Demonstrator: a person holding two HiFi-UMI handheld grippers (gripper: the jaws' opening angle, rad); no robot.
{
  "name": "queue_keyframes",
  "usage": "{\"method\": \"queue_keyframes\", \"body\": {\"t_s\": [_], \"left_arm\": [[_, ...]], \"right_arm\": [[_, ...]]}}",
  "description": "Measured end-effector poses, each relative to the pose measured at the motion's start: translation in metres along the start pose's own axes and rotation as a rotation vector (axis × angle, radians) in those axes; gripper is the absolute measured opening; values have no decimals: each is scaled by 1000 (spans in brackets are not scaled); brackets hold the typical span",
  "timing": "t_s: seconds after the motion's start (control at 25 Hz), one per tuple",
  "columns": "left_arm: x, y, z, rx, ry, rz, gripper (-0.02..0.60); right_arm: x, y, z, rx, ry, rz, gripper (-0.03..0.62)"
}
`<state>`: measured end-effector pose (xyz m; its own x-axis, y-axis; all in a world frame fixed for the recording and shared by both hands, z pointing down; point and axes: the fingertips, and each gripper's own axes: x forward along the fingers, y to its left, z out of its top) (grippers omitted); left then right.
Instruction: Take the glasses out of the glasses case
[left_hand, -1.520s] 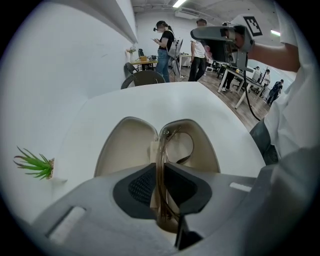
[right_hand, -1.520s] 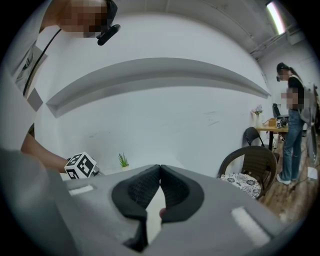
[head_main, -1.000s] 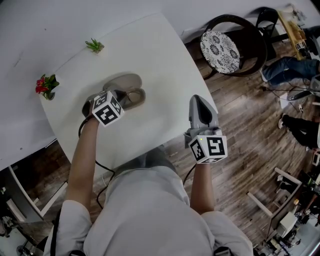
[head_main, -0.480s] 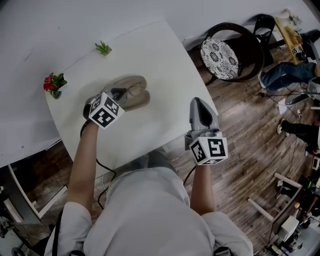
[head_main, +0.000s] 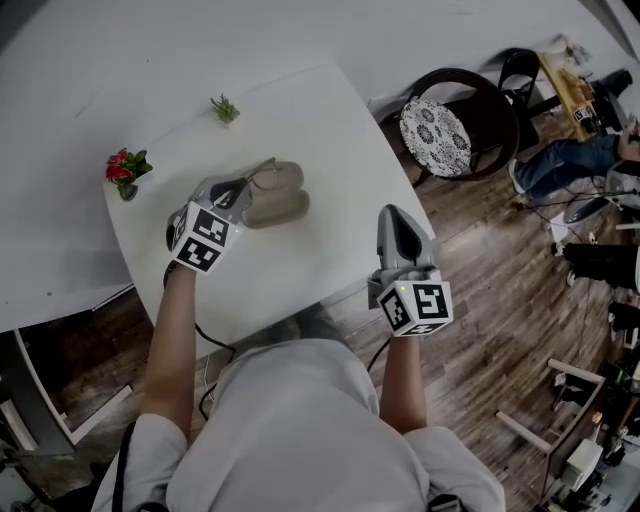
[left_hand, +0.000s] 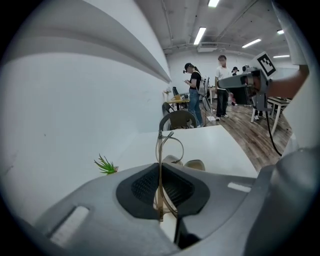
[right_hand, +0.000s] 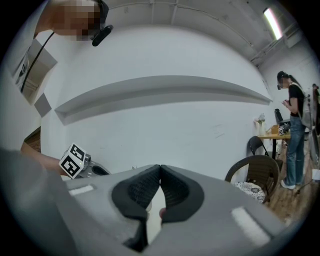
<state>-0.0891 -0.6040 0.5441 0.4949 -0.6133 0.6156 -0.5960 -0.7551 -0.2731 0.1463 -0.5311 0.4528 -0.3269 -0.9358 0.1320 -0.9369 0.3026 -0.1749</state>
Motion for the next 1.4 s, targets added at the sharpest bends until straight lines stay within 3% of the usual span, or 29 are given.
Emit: {"method": "queue_keyframes", "body": {"t_s": [0.36, 0.76, 1.08, 1.4], "left_arm": [[-66, 22, 18, -79, -162, 149, 23], [-156, 31, 42, -115, -324, 298, 23], [-215, 30, 43, -133, -401, 408, 23], [-257, 26, 33, -223, -490, 495, 23]], "right_arm": [[-16, 28, 13, -11, -31, 7, 3], [-35, 56, 29, -10, -71, 33, 3], [-44, 73, 38, -26, -78, 62, 3], [-53, 78, 42, -46, -73, 74, 3]]}}
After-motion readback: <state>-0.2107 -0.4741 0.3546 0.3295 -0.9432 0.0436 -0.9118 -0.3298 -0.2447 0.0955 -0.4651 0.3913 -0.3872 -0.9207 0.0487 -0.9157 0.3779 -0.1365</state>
